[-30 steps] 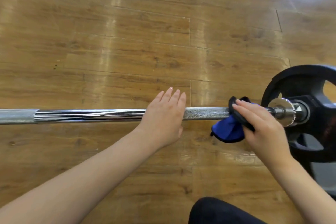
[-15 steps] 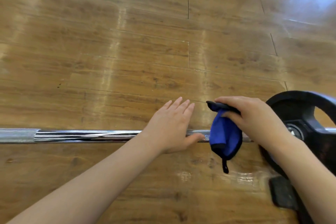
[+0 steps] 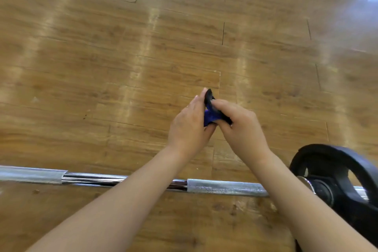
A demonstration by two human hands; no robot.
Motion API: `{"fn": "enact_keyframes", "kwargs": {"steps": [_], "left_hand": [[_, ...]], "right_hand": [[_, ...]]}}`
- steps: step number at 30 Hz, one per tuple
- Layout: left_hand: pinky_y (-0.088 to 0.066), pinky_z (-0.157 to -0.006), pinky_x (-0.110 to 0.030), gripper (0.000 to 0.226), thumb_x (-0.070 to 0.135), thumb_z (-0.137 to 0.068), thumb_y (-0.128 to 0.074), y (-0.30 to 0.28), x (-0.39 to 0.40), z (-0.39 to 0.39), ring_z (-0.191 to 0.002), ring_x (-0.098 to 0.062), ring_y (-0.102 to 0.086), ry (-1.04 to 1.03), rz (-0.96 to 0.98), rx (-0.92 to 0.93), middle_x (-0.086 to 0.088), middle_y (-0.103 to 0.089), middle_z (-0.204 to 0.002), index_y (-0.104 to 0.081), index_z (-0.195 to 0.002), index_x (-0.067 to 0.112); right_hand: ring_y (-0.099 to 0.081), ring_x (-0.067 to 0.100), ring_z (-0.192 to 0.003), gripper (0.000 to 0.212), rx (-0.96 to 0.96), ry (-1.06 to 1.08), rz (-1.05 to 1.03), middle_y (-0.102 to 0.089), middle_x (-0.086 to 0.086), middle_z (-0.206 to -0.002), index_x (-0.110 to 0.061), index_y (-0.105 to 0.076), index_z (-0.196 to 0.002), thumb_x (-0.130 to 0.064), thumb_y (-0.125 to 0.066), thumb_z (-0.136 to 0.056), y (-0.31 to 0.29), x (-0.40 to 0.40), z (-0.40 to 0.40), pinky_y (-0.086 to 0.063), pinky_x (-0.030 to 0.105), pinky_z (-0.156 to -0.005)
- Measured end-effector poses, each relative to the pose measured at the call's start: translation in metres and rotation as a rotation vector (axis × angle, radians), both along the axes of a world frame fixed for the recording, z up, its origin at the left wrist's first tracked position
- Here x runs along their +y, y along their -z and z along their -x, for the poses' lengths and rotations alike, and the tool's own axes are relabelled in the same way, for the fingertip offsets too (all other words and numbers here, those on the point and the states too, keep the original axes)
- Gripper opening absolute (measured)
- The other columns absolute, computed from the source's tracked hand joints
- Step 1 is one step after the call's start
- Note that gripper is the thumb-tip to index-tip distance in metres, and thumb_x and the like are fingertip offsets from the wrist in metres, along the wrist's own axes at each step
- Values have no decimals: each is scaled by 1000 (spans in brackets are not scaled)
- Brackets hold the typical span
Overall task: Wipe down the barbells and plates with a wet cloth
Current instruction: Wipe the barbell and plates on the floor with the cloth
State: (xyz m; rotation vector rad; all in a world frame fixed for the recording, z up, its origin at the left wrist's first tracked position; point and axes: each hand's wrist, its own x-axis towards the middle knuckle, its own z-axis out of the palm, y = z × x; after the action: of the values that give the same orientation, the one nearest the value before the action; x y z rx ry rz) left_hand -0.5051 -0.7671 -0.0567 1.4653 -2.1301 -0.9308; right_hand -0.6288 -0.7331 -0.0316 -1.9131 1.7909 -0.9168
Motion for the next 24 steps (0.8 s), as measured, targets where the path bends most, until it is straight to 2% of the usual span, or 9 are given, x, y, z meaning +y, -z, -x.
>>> {"fn": "enact_keyframes", "kwargs": {"steps": [2, 7, 9, 11, 14, 16, 19, 21, 24], "left_hand": [[-46, -90, -37, 79, 14, -76, -70, -8, -4, 1, -122, -28, -53, -4, 84, 23, -10, -50, -140, -33, -145, 10], [-53, -86, -36, 55, 18, -69, -44, -23, -9, 8, -110, -27, -63, 239, 301, -210, -15, -65, -119, -62, -118, -1], [-54, -82, -38, 52, 19, -69, -42, -29, -12, 11, -103, -26, -67, 286, 276, -301, -15, -68, -112, -67, -110, -1], [-55, -79, -41, 46, 16, -64, -58, -37, -16, 8, -98, -28, -68, 272, 255, -404, -17, -69, -106, -69, -105, -2], [-54, -80, -45, 62, 15, -49, -83, -52, -22, 5, -100, -31, -67, 263, 206, -559, -18, -69, -108, -69, -106, -1], [-53, -82, -44, 68, 20, -45, -87, -66, -21, 4, -104, -31, -65, 283, 153, -638, -17, -67, -112, -70, -109, 2], [-51, -87, -41, 63, 25, -52, -85, -78, -26, 0, -111, -28, -62, 274, 137, -713, -14, -65, -119, -70, -111, 7], [-44, -98, -40, 59, 27, -69, -75, -89, -31, -6, -124, -28, -52, 272, 119, -762, -15, -56, -132, -62, -124, 8], [-11, -116, -39, 57, 22, -97, -38, -98, -47, -23, -146, -27, -9, 318, 76, -830, -14, -11, -158, -19, -150, 8]], "right_hand": [[-64, 22, -102, 32, 158, -59, 75, -69, 8, -109, -4, -72, -102, 2, -63, -72, 0, 0, 9, -43, 21, -90], [-63, 30, -104, 18, 386, -178, 190, -68, 12, -112, -2, -72, -97, -6, -61, -83, -13, 9, 32, -48, 38, -93], [-61, 30, -111, 30, 454, -132, 91, -64, 13, -120, -5, -69, -109, -17, -64, -82, -19, 14, 47, -46, 44, -96], [-55, 29, -120, 47, 554, -2, -97, -58, 12, -130, -6, -61, -124, -32, -61, -85, -28, 13, 60, -42, 46, -99], [-32, 30, -139, 68, 693, 70, -465, -35, 15, -150, -5, -36, -144, -37, -61, -90, -52, 6, 60, -28, 49, -109], [-5, 25, -146, 70, 736, -3, -624, -9, 10, -159, -11, -10, -152, -40, -44, -98, -68, -4, 50, -10, 45, -116], [1, 22, -147, 64, 770, -113, -624, -2, 6, -160, -13, -4, -152, -32, -35, -100, -81, -25, 27, -6, 43, -116], [0, 23, -146, 63, 755, -121, -659, -3, 7, -160, -12, -4, -152, -24, -36, -99, -86, -44, 12, -7, 43, -116], [0, 22, -146, 63, 756, -133, -683, -3, 6, -160, -13, -4, -152, -19, -36, -98, -92, -74, -9, -8, 42, -116]]}}
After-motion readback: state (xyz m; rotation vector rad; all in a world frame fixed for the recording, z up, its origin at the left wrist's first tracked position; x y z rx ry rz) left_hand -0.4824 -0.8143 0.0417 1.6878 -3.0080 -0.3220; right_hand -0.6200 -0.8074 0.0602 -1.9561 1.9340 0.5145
